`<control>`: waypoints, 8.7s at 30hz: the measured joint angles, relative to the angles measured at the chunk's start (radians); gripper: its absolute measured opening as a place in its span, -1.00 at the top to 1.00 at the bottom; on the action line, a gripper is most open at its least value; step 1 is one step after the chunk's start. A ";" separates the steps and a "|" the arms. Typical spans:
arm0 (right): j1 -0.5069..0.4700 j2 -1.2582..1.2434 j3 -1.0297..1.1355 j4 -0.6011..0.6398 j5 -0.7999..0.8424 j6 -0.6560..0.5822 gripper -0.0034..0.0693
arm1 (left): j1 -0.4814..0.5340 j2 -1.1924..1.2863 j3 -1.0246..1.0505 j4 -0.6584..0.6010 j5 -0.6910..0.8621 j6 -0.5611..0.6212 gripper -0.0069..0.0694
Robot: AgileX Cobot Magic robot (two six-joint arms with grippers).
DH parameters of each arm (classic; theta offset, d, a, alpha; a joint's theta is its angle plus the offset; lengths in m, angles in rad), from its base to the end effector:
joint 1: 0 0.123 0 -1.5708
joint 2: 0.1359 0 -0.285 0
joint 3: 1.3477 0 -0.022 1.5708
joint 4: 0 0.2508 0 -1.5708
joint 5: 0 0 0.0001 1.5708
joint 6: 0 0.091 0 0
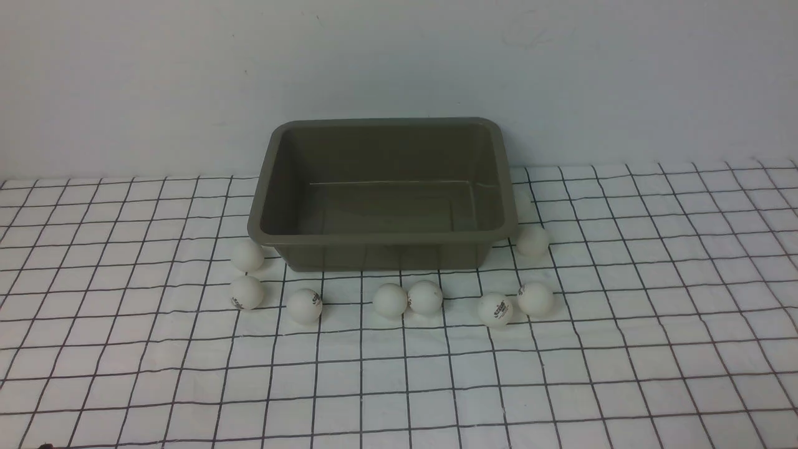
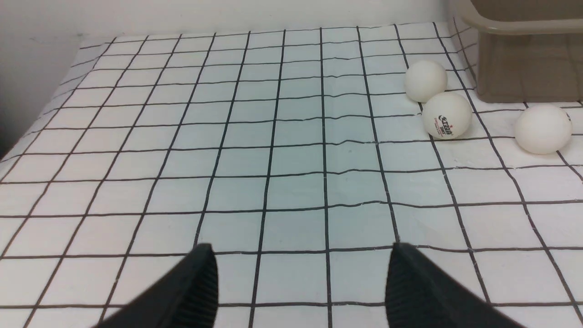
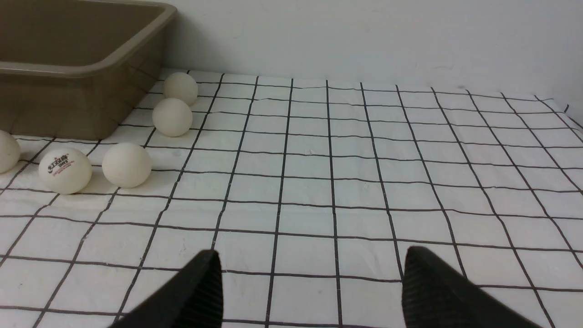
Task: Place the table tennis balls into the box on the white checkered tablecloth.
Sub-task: 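Reach for and grasp a ping pong ball on the table, then release the ping pong ball into the bin and lift the gripper away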
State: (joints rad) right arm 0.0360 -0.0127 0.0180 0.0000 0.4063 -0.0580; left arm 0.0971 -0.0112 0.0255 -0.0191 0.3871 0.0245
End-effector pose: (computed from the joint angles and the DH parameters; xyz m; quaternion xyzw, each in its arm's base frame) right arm 0.0515 0.0019 0.1714 -0.0382 0.8111 -0.0064 0.5836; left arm 0.0521 0.0044 0.1704 -0.0344 0.8083 0.0276 0.5871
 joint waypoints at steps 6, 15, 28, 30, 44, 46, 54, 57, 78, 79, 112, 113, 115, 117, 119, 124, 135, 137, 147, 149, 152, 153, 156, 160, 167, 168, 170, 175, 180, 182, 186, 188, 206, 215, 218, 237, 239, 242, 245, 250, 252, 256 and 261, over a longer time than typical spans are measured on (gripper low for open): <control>0.000 0.000 0.000 0.000 0.000 0.000 -0.42 | 0.000 0.000 0.000 0.000 0.000 0.000 -0.35; 0.000 0.000 0.000 0.000 0.000 0.000 -0.42 | 0.000 0.000 0.000 0.000 0.000 0.000 -0.35; 0.000 0.000 0.000 0.000 0.000 0.000 -0.42 | 0.000 0.000 0.000 0.000 0.000 0.000 -0.35; 0.000 0.000 0.000 0.000 0.000 0.000 -0.42 | 0.000 0.000 0.000 0.000 0.000 0.000 -0.35; 0.000 0.000 0.000 0.000 -0.007 0.004 -0.42 | 0.000 0.000 0.000 0.000 0.000 0.000 -0.35; 0.000 0.000 0.001 0.006 -0.014 0.014 -0.42 | 0.000 0.000 0.000 0.000 0.000 0.000 -0.35; 0.000 0.000 0.005 0.033 -0.058 0.020 -0.42 | 0.000 0.000 0.000 0.000 0.000 0.000 -0.35; 0.000 0.000 -0.058 0.035 -0.051 0.021 -0.42 | 0.000 0.000 0.000 0.000 0.000 0.000 -0.35; 0.000 0.233 -0.591 0.228 0.399 -0.146 -0.42 | 0.000 0.000 0.000 0.000 0.000 0.000 -0.35; 0.000 0.246 -0.598 0.254 0.391 -0.183 -0.42 | 0.000 0.000 0.000 0.000 0.000 0.000 -0.35; 0.000 0.973 -0.909 0.482 0.570 -0.413 -0.42 | 0.000 0.000 0.000 -0.001 0.000 0.000 -0.35; 0.000 1.016 -0.936 0.487 0.581 -0.458 -0.42 | 0.000 0.000 0.000 -0.001 0.000 0.000 -0.35; 0.000 1.109 -0.992 0.506 0.603 -0.531 -0.42 | 0.000 0.000 0.000 -0.001 0.000 0.000 -0.35; 0.000 1.214 -1.038 0.542 0.617 -0.594 -0.42 | 0.000 0.000 0.000 -0.001 0.000 0.000 -0.35; 0.000 1.309 -1.075 0.593 0.619 -0.646 -0.42 | 0.000 0.000 0.000 -0.001 0.000 0.000 -0.35; 0.000 1.522 -1.148 0.690 0.608 -0.754 -0.42 | 0.000 0.000 0.000 -0.001 0.000 0.000 -0.35; 0.088 1.762 -1.228 0.656 0.506 -0.826 -0.42 | 0.000 0.000 0.000 -0.001 0.000 0.000 -0.35; 0.123 1.797 -1.248 0.626 0.493 -0.811 -0.42 | 0.000 0.000 0.000 -0.001 0.000 0.000 -0.35; 0.203 1.916 -1.336 0.491 0.446 -0.697 -0.42 | 0.000 0.000 0.000 -0.001 0.000 0.000 -0.35; 0.206 1.931 -1.342 0.484 0.437 -0.692 -0.42 | 0.001 0.000 0.000 -0.001 0.000 0.000 -0.35; 0.206 1.954 -1.348 0.479 0.426 -0.686 -0.42 | 0.000 0.000 0.000 -0.001 0.000 0.000 -0.35; 0.206 1.961 -1.348 0.479 0.426 -0.686 -0.42 | 0.000 0.000 0.000 -0.001 0.000 0.000 -0.35; 0.206 1.978 -1.348 0.478 0.424 -0.685 -0.42 | 0.000 0.000 0.000 -0.001 0.000 0.000 -0.35; 0.206 1.994 -1.348 0.473 0.418 -0.684 -0.42 | 0.000 0.000 0.000 -0.001 0.000 0.000 -0.35; 0.206 2.001 -1.348 0.475 0.393 -0.683 -0.42 | 0.000 0.000 0.000 -0.001 0.000 0.000 -0.35; 0.206 2.001 -1.349 0.476 0.388 -0.684 -0.42 | 0.000 0.000 0.000 -0.001 0.000 0.000 -0.35; 0.206 2.001 -1.349 0.479 0.380 -0.689 -0.42 | 0.000 0.000 0.000 -0.001 0.000 0.000 -0.35; 0.207 2.001 -1.350 0.503 0.376 -0.693 -0.42 | 0.000 0.000 0.000 -0.001 0.000 0.000 -0.35; 0.207 2.001 -1.350 0.510 0.377 -0.694 -0.42 | 0.000 0.000 0.000 -0.001 0.000 0.000 -0.35; 0.207 2.001 -1.350 0.513 0.382 -0.694 -0.42 | 0.000 0.000 0.000 -0.001 0.000 0.000 -0.35; 0.207 2.001 -1.350 0.516 0.385 -0.694 -0.42 | 0.000 0.000 0.000 -0.001 0.000 0.000 -0.35; 0.207 2.001 -1.350 0.516 0.385 -0.694 -0.42 | 0.000 0.000 0.000 -0.001 0.000 0.000 -0.35; 0.207 2.055 -1.353 0.530 0.386 -0.694 -0.23 | 0.000 0.000 0.000 -0.001 0.000 0.000 -0.35; 0.208 2.032 -1.356 0.404 0.395 -0.661 -0.09 | 0.000 0.000 0.000 -0.001 0.000 0.000 -0.35; 0.208 1.980 -1.356 0.319 0.405 -0.601 -0.09 | 0.000 0.000 0.000 -0.001 0.000 0.000 -0.35; 0.249 1.940 -1.650 0.676 0.444 -0.770 -0.09 | 0.000 0.000 0.000 -0.001 0.000 0.000 -0.35; 0.254 1.975 -1.684 0.675 0.458 -0.772 -0.09 | 0.000 0.000 0.000 -0.001 0.000 0.000 -0.35; 0.264 2.059 -1.750 0.672 0.477 -0.773 -0.09 | 0.000 0.000 0.000 -0.001 0.000 0.000 -0.35; 0.267 2.111 -1.779 0.665 0.480 -0.780 -0.09 | 0.000 0.000 0.000 -0.001 0.000 0.000 -0.35; 0.267 2.143 -1.800 0.654 0.482 -0.807 -0.12 | 0.000 0.000 0.000 -0.001 0.000 0.000 -0.35; 0.267 2.143 -1.803 0.654 0.482 -0.813 -0.18 | 0.000 0.000 0.000 -0.001 0.000 0.000 -0.35; 0.267 2.126 -1.805 0.631 0.471 -0.828 -0.30 | 0.000 0.000 0.000 -0.001 0.000 0.000 -0.35; 0.254 2.044 -1.805 0.580 0.463 -0.825 -0.31 | 0.000 0.000 0.000 -0.001 0.000 0.000 -0.35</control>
State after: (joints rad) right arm 0.2896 2.0310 -1.7868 0.5796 0.8693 -0.8830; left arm 0.0975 -0.0112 0.0255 -0.0198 0.3871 0.0245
